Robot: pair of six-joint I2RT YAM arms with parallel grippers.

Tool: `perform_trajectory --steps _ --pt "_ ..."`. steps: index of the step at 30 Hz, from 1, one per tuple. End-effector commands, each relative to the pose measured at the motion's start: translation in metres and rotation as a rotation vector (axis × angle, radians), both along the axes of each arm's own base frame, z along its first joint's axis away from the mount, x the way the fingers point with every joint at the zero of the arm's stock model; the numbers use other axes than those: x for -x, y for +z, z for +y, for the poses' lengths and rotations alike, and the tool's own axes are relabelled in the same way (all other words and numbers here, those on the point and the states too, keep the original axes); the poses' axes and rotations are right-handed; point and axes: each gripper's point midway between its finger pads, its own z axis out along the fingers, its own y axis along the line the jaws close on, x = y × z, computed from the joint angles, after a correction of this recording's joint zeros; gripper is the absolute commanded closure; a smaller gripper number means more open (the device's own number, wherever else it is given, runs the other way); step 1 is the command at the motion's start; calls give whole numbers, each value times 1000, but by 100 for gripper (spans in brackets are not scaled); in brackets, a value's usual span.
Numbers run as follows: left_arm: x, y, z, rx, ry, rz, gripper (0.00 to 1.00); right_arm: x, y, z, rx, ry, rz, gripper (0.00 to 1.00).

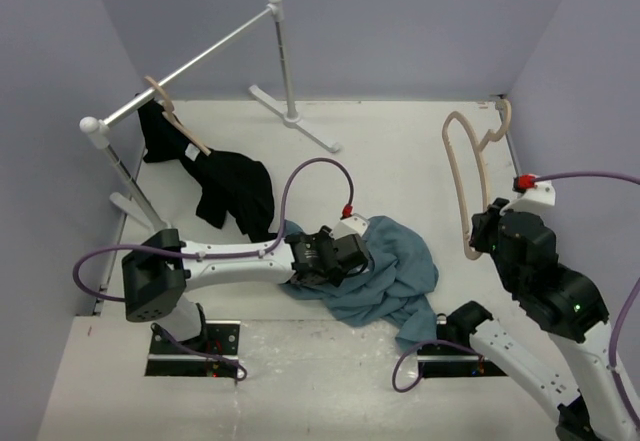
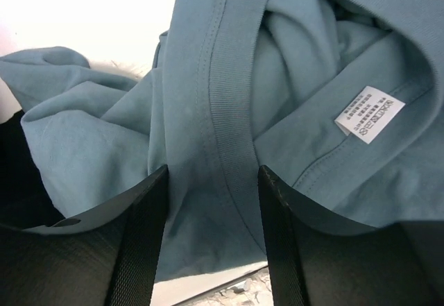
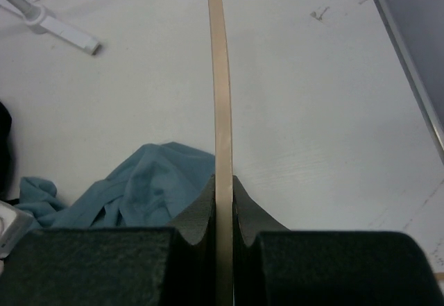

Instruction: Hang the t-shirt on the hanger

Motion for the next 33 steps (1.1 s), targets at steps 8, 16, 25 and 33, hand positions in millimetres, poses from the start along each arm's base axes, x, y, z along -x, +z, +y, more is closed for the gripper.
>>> perform_trajectory --steps 8,16,25,33 --pt "8 6 -1 19 37 -48 81 -10 -2 16 -23 50 -4 100" --pt "-6 25 13 -28 121 -129 100 -12 -7 23 -27 84 12 100" --pt "-69 88 31 88 254 -213 100 -7 -7 40 -57 192 5 100" --pt "-99 98 33 206 241 -189 97 -3 -9 44 -59 225 17 100"
